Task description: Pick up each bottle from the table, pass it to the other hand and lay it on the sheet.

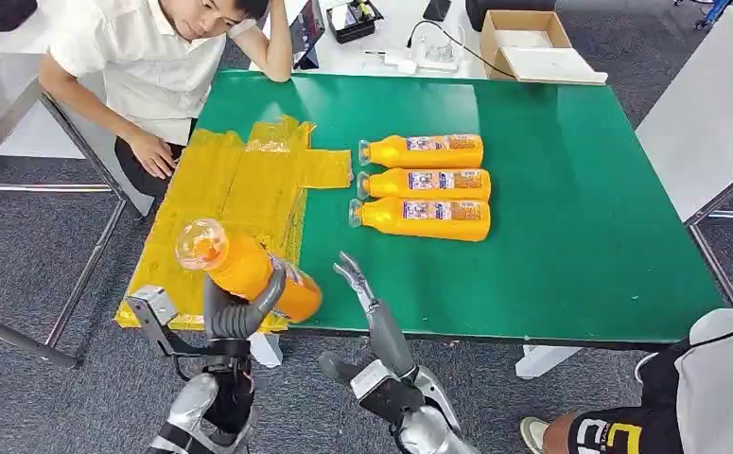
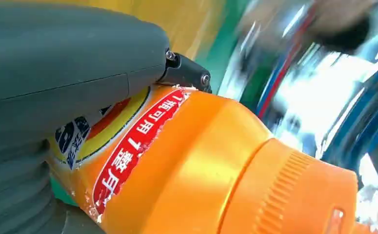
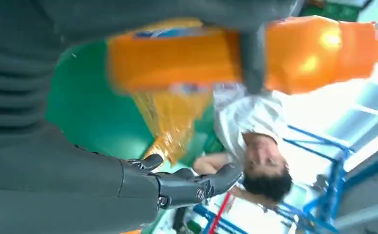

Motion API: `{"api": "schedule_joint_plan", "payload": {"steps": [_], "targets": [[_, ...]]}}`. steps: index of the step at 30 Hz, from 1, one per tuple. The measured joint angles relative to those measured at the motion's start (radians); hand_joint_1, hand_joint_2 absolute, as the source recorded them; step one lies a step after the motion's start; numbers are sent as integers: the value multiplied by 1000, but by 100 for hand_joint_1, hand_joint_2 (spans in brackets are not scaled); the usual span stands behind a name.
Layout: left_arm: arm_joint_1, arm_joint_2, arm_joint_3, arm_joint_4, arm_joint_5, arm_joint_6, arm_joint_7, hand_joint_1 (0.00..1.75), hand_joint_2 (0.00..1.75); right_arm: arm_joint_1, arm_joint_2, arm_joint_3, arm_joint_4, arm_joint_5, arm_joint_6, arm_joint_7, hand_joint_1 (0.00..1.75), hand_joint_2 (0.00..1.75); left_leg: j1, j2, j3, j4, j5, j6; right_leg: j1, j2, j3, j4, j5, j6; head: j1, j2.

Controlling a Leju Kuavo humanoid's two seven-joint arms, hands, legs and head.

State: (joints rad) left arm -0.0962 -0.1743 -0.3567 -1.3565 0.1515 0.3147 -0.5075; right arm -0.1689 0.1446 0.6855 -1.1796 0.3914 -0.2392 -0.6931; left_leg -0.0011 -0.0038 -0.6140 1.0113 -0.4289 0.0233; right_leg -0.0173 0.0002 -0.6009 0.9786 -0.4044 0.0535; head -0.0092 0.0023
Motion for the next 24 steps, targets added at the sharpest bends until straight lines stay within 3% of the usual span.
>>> {"api": "schedule_joint_plan", "payload": {"steps": [1,5,10,16,24], "targets": [[-17,1,5,10,-83,82,-28,175,175,0,0,4,-7,3,-8,1,0,0,0,0,0,0,0,0,0,0,0,0,0,0,0,0],[-61,7,23,47,-202,177,-50,175,175,0,1,18,-24,16,-38,-2,0,0,0,0,0,0,0,0,0,-1,1,0,0,0,0,0],[-136,18,49,153,-631,370,-24,175,175,-6,-6,72,-85,-64,-59,-6,0,0,0,-1,0,0,0,0,0,-1,0,0,0,0,0,0],[-196,18,125,274,-877,383,9,175,175,-8,-6,101,-114,-76,-60,-6,0,0,0,-1,0,0,0,0,0,-1,0,0,0,0,0,0],[-419,32,142,698,-1189,291,272,175,175,-32,-3,142,-114,-118,-24,-6,0,0,0,-1,-1,0,2,1,0,-1,0,1,1,0,0,0]]}}
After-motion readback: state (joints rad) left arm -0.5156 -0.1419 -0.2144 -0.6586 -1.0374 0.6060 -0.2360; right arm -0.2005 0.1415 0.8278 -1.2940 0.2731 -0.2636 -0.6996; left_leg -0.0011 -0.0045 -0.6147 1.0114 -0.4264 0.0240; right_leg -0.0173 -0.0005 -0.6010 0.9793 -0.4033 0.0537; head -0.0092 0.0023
